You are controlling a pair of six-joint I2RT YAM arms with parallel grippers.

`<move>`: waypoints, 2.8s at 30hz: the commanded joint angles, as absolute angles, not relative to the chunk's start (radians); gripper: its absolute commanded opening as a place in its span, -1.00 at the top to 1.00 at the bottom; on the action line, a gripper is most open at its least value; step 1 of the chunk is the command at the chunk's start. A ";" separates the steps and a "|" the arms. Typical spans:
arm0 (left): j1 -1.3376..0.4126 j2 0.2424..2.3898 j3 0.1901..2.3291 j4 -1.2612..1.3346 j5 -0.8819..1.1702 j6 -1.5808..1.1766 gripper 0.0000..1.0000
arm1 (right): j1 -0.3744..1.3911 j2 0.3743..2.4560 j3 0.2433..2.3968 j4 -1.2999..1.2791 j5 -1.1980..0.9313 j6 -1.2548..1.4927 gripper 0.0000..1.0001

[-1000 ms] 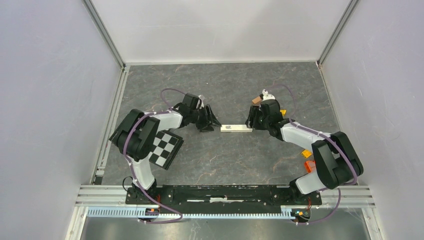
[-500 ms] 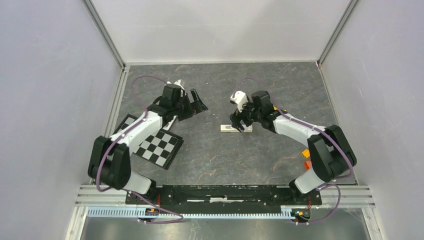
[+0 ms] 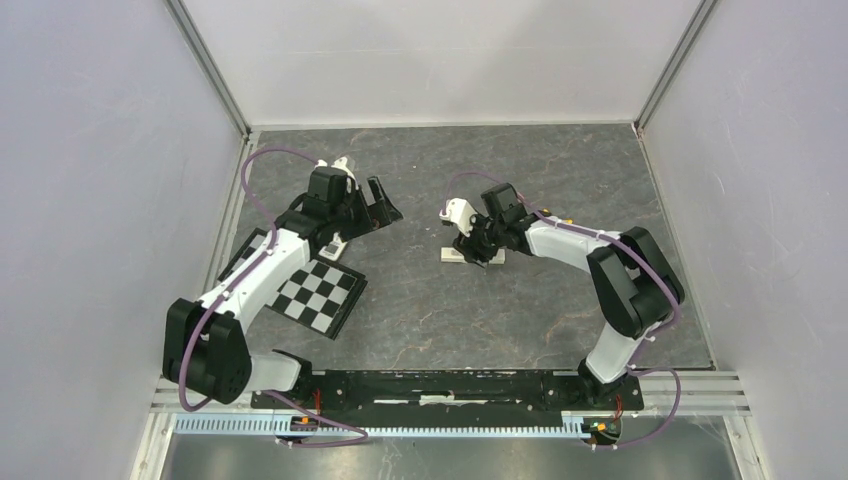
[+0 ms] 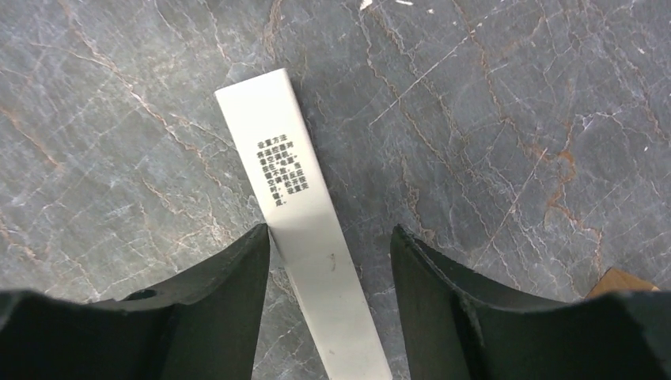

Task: Load the batteries into the remote control
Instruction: Move the remote control to the center of the board, then pick up the remote control from the center of the board.

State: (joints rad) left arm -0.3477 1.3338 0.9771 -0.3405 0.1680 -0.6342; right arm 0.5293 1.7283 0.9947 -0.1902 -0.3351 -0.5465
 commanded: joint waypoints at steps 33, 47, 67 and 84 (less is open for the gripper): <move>-0.172 1.501 1.126 -0.405 0.034 -0.625 -0.99 | 0.531 2.151 1.468 0.101 0.245 0.102 0.25; -0.045 1.813 1.252 -0.373 -0.080 -0.644 -0.99 | 0.467 1.984 1.363 0.132 0.077 0.135 -0.68; -0.310 1.794 1.112 -0.464 -0.237 -0.530 -0.99 | 0.439 1.763 1.115 0.122 -0.025 0.211 -0.82; -0.397 1.750 1.132 -0.448 0.068 -0.512 0.25 | 0.436 1.558 0.914 0.138 -0.177 0.276 -0.77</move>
State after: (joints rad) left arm -0.3836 1.8122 1.1362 -0.5003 -0.2302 -0.5556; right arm 0.4381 1.6493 0.9581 0.0967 -0.0772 0.2527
